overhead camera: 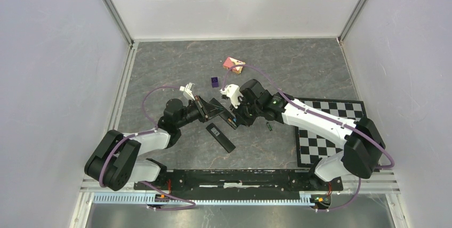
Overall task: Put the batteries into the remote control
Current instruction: Load the battery into the remote control.
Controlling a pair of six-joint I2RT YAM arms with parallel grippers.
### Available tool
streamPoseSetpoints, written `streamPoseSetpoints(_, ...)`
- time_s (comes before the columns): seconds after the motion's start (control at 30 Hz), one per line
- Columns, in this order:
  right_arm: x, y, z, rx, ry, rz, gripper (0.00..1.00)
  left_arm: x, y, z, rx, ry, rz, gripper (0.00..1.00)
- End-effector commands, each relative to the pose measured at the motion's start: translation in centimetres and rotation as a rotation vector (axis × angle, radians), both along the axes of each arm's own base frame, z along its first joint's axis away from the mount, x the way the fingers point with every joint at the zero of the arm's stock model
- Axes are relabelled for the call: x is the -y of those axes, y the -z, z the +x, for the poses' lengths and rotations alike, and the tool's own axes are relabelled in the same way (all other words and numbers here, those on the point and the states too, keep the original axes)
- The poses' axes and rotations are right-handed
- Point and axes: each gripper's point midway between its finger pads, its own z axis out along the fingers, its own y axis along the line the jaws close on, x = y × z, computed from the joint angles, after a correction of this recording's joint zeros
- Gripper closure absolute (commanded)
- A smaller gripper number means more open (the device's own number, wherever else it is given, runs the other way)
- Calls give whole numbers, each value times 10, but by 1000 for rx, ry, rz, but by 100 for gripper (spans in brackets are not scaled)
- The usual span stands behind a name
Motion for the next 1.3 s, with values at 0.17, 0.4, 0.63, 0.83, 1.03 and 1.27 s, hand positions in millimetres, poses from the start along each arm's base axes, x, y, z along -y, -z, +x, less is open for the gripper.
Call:
streamPoseSetpoints(0.17,-13,-4,3,4,-19,49,92,6,-34,6,61,16,-78,98)
streamPoseSetpoints(0.4,-10,-5,13,39,30,34,83,7,-36,3,50,25,-89,98)
streamPoseSetpoints(0.63,-13,-6,18,50,43,47,81,9,-40,0,15,45,-115,98)
streamPoseSetpoints(0.83,-14,-10,18,57,41,58,72,10,-39,0,-22,49,-121,98)
streamPoseSetpoints(1.03,-14,-14,15,41,61,79,66,8,-38,3,-42,32,-126,98)
streamPoseSetpoints(1.27,-15,-25,11,46,53,111,62,5,-34,6,-63,15,-127,98)
